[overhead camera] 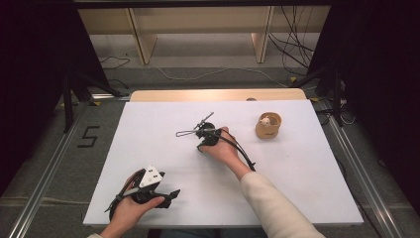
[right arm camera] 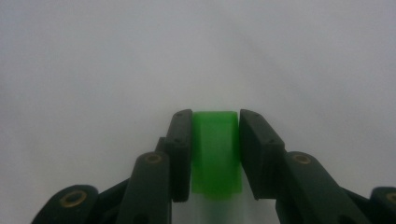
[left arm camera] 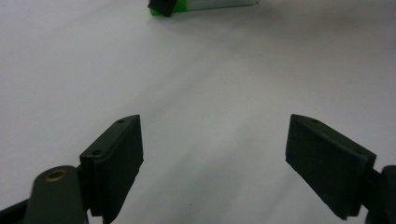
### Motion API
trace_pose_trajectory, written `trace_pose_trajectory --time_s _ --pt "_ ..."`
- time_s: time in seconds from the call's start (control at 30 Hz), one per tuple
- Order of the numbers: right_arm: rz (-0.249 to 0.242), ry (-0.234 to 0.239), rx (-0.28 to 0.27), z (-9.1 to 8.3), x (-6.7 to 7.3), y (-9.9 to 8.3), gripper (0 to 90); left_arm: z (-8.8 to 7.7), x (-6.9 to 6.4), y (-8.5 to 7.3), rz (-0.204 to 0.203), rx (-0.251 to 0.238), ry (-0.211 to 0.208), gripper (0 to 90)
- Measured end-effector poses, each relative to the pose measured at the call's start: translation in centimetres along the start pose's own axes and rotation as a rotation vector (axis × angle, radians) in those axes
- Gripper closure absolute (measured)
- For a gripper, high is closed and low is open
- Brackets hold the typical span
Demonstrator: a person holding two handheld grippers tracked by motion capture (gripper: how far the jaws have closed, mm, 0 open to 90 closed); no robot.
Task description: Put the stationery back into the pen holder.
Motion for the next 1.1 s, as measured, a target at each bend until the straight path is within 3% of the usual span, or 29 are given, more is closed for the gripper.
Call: trace_pose_trajectory --time_s 0.63,0.83,1.1 --pt "0.036 -0.005 -0.018 0.0 0.0 0.0 67.1 0.0 0.0 0.0 -0.001 -0.002 0.0 19.2" --pt "0.054 -0.001 -0.058 -0.5 -0.1 -0.1 67.2 0.0 0.0 0.0 -0.001 -0.002 -0.001 19.2" --pt "0.069 0.005 -0.158 -2.3 -0.1 -0.5 67.3 -0.1 0.1 0.0 -0.003 -0.003 0.001 19.2"
Point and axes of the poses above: each handheld gripper's, and its own axes: z roughly forward along the jaws, y roughly out of its top, x roughly to its left, the point moved 4 cm from there along z, roughly forward along the jaws, and after that the axes turned 7 degrees about y, right-handed, at the moved point
